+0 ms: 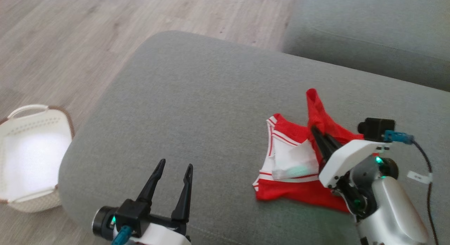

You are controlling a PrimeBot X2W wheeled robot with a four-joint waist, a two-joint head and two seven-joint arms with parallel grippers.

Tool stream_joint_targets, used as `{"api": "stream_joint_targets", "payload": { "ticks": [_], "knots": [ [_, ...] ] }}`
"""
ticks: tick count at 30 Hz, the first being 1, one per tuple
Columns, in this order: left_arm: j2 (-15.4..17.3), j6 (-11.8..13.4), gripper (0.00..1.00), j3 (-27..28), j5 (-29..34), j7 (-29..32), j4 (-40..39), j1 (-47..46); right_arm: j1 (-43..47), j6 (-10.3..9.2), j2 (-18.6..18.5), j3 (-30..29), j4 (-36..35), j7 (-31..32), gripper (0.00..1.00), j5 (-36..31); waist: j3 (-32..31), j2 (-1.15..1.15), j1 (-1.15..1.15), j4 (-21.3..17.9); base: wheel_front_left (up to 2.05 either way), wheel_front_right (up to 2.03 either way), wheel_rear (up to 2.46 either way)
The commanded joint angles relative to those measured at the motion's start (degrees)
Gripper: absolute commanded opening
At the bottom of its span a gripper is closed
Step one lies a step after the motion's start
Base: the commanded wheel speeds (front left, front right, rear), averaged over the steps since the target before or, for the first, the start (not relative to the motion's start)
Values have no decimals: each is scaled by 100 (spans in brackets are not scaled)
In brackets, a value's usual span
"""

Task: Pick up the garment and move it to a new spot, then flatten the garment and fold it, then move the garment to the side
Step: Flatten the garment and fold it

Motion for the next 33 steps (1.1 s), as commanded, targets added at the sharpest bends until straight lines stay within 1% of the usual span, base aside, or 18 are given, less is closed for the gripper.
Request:
{"api": "stream_joint_targets", "payload": {
  "ticks": [1,7,8,9,10,13,16,19,22,24,29,30,31,33],
  "knots": [
    [-56,26,100,96,-78,-70,-172,-250,-439,19,-17,200,-76,-91,0,64,79,0,1,177,0,0,0],
    [-56,133,100,-43,-215,-70,-143,-340,-712,19,-17,509,493,-266,0,247,204,0,1,395,0,0,0],
    [-56,150,100,-59,-232,-70,-139,-349,-756,19,-17,550,562,-297,27,301,223,0,1,407,0,0,0],
    [-56,166,100,-72,-248,-70,-131,-354,-799,19,-16,584,623,-332,66,340,240,0,1,412,0,0,0],
    [-56,179,100,-83,-259,-70,-126,-362,-837,19,-16,611,673,-371,100,386,253,0,1,413,0,0,0],
    [-56,213,100,-94,-283,-70,-117,-384,-915,19,-16,705,739,-454,100,555,280,0,1,368,0,0,0],
    [-56,227,100,-61,-269,-70,-104,-409,-926,19,-16,691,622,-575,100,613,278,0,1,258,0,0,0],
    [-56,247,100,12,-241,-70,-129,-414,-850,19,-16,497,408,-633,100,523,265,0,1,76,0,0,0],
    [-56,240,100,100,-212,-70,-153,-393,-710,19,-16,256,215,-543,100,332,241,0,1,-139,0,0,0],
    [-56,227,100,118,-200,-70,-157,-391,-656,19,-21,176,168,-499,100,272,231,0,1,-204,0,0,0],
    [-56,186,100,174,-155,-70,-189,-372,-405,19,-69,-159,102,-323,100,341,174,0,1,-445,0,0,0],
    [-56,175,100,169,-152,-70,-191,-376,-375,19,-90,-188,120,-273,61,415,173,0,1,-456,0,0,0],
    [-56,162,100,160,-147,-70,-193,-384,-359,19,-97,-221,149,-215,0,542,179,0,1,-456,0,0,0],
    [-56,135,100,136,-144,-70,-195,-413,-367,19,-112,-264,255,-26,0,870,203,0,1,-418,0,0,0]
  ]
}}
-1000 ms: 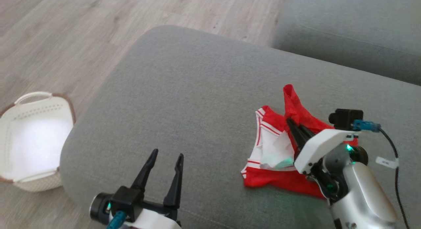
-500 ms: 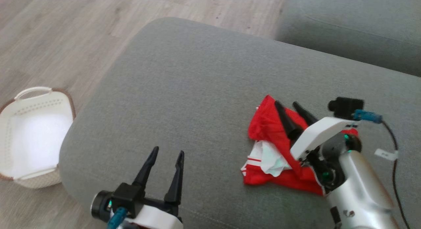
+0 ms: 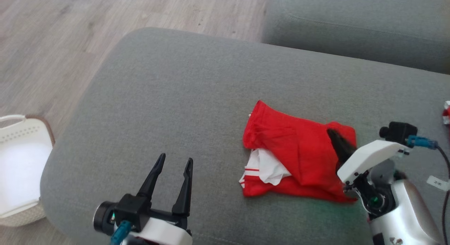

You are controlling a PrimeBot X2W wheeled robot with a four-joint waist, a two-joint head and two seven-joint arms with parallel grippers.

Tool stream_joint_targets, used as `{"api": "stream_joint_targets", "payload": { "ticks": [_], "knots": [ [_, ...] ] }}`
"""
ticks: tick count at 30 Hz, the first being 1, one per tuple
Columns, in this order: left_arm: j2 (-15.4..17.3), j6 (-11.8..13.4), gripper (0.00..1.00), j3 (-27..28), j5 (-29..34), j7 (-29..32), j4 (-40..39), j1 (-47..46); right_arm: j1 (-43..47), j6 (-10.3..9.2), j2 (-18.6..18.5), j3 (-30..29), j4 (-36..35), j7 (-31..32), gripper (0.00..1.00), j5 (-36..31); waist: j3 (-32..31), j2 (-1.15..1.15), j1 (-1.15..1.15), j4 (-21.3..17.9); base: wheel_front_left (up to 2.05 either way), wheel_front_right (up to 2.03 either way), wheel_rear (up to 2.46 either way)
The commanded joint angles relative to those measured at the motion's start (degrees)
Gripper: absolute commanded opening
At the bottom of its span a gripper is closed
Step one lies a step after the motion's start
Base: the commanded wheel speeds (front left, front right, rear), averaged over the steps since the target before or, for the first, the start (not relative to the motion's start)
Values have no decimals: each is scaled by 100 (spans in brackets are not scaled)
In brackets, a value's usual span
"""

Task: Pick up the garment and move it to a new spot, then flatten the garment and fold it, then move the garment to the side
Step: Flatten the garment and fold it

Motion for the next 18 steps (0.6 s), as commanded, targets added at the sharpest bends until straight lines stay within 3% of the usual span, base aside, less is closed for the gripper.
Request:
{"api": "stream_joint_targets", "payload": {
  "ticks": [1,5,11,18],
  "knots": [
    [-50,-16,100,172,44,-71,-209,-285,-295,20,-28,126,-158,58,0,102,24,0,0,47,0,0,0],
    [-50,-35,100,106,40,-71,-186,-325,-521,20,-92,-37,503,740,0,956,62,0,0,281,0,0,0],
    [-50,-19,100,60,9,-71,-175,-305,-750,20,-221,116,1190,1169,0,1381,99,0,0,522,0,0,0],
    [-50,-5,100,82,7,-71,-155,-300,-668,20,-144,955,1018,1524,0,1945,57,0,0,604,0,0,0]
  ]
}}
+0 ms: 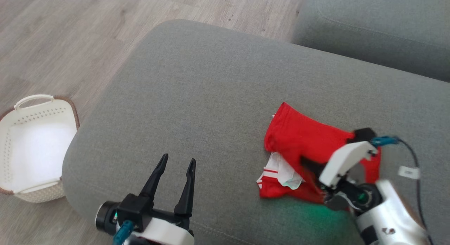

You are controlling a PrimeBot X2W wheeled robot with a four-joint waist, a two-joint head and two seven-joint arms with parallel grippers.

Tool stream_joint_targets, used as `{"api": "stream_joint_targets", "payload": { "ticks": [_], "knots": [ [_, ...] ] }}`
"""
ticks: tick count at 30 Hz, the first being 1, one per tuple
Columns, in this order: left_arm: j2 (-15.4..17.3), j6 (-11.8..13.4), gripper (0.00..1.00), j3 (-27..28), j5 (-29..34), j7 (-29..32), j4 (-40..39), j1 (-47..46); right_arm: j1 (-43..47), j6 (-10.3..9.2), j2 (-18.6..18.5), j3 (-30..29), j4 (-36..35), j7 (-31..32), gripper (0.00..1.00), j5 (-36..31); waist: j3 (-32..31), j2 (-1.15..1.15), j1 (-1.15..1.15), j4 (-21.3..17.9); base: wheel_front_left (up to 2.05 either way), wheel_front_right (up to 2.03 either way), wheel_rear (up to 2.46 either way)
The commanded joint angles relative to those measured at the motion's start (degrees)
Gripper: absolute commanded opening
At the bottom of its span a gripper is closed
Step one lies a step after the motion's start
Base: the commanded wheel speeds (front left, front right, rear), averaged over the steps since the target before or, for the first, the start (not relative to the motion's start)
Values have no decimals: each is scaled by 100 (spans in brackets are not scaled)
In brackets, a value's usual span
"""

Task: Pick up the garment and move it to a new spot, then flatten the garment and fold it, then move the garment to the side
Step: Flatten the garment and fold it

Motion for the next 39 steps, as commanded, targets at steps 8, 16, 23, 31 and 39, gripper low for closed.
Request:
{"api": "stream_joint_targets", "payload": {
  "ticks": [8,16,23,31,39],
  "knots": [
    [-49,0,100,233,66,-70,-133,-140,398,20,-74,1060,-1460,-40,0,810,-317,0,0,-259,0,0,0],
    [-45,12,100,546,137,-70,-119,125,838,20,-761,1387,-2299,-1470,100,324,-628,0,0,-842,0,0,0],
    [-31,15,100,829,158,-70,-171,356,1079,20,-1108,1496,-2390,-2882,100,-368,-756,0,0,-1312,0,0,0],
    [-22,43,100,1171,208,-70,-281,672,1285,20,-1295,1583,-1858,-4626,100,-1568,-868,0,0,-1833,0,0,0],
    [-31,89,100,1515,254,-70,-426,1018,1597,20,-750,876,-1544,-4998,100,-2799,-1075,0,0,-2126,0,0,0]
  ]
}}
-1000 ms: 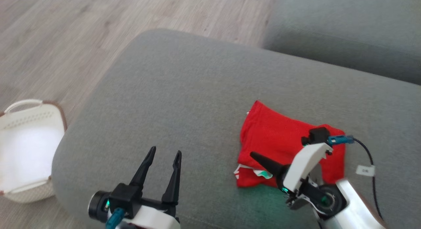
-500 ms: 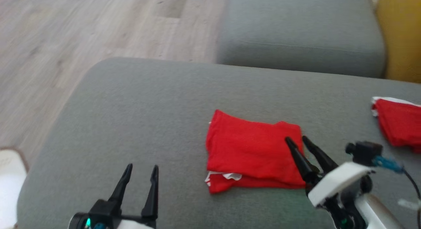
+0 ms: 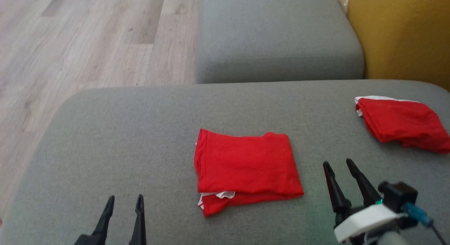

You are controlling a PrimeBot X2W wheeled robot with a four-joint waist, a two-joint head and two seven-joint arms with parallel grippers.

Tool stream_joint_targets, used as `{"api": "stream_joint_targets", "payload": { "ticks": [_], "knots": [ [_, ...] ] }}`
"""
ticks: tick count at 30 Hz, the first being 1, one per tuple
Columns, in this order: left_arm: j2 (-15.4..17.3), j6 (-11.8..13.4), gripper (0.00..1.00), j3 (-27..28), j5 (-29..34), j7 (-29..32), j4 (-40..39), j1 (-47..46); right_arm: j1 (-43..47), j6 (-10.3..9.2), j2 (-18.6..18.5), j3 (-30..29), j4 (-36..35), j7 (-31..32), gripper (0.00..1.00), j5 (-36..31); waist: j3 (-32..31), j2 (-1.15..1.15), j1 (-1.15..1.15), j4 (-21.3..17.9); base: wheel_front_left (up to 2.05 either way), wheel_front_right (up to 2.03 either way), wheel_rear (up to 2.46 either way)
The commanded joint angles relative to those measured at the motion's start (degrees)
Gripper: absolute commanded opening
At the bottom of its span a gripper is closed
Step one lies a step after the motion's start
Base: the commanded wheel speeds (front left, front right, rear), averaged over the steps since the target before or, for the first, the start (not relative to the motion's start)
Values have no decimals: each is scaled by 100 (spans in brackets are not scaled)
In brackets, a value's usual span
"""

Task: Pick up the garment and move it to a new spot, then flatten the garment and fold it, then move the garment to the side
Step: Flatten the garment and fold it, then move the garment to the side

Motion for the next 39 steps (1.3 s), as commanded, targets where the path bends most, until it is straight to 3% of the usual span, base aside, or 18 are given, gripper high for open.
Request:
{"api": "stream_joint_targets", "payload": {
  "ticks": [1,6,16,39],
  "knots": [
    [-39,30,100,221,63,-71,-246,-209,-52,20,46,-42,-266,-75,100,-154,-67,0,1,-46,0,0,0],
    [-46,38,100,264,138,-71,-312,-83,409,20,382,-336,-432,-77,100,-576,-153,0,1,-60,0,0,0],
    [-51,22,100,198,341,-71,-269,-3,645,20,709,-544,-202,-78,100,-865,-284,0,1,14,0,0,0],
    [-53,-92,100,249,380,-71,22,-20,598,20,822,-500,43,-78,100,-994,-396,0,1,-11,0,0,0]
  ]
}}
